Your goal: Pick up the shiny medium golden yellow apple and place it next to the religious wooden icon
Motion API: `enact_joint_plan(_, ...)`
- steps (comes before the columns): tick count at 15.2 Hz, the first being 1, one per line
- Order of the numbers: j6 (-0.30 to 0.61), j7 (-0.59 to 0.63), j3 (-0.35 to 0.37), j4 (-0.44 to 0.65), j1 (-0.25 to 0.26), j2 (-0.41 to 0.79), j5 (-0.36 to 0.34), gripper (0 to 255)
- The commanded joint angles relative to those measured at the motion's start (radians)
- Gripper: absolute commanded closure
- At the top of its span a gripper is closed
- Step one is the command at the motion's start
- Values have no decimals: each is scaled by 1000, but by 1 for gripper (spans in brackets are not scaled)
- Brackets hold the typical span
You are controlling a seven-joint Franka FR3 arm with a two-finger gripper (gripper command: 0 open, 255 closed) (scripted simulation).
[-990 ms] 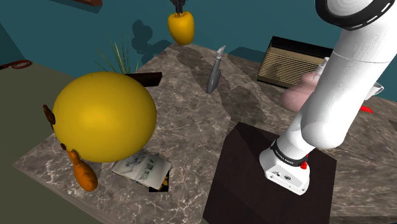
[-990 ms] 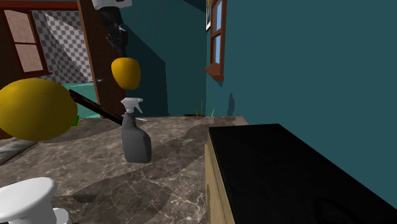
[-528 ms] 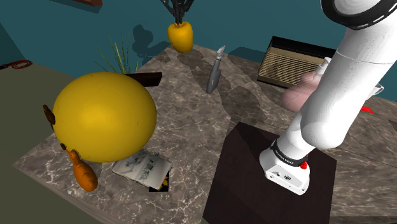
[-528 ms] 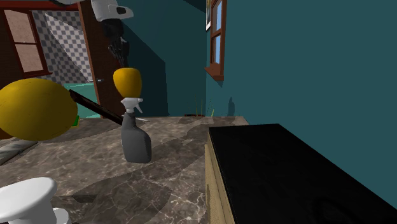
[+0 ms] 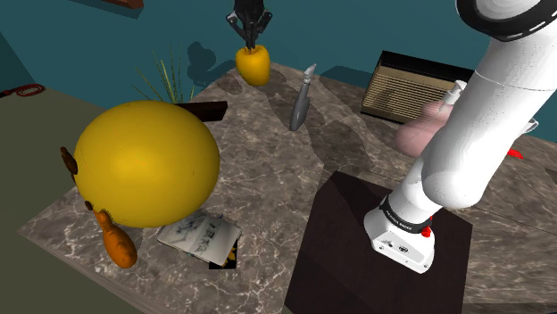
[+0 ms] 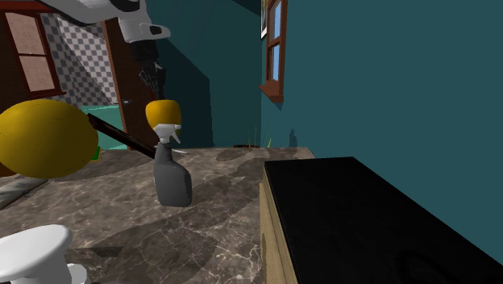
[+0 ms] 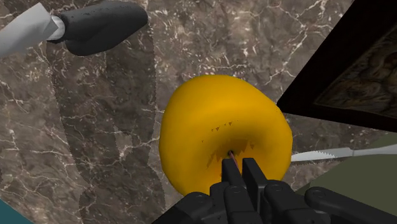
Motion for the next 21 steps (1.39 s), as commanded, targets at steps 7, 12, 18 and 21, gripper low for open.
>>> enact_joint_plan(7,105,17,-2,-104,-2,1,-5,255)
enact_joint_plan(12,169,28,-3,-162,-4,8,-9,255)
enact_joint_plan(18,244,42,-4,-223,-5,23,-16,255)
enact_joint_plan(21,280,50,-5,-251,-5,33,-20,255)
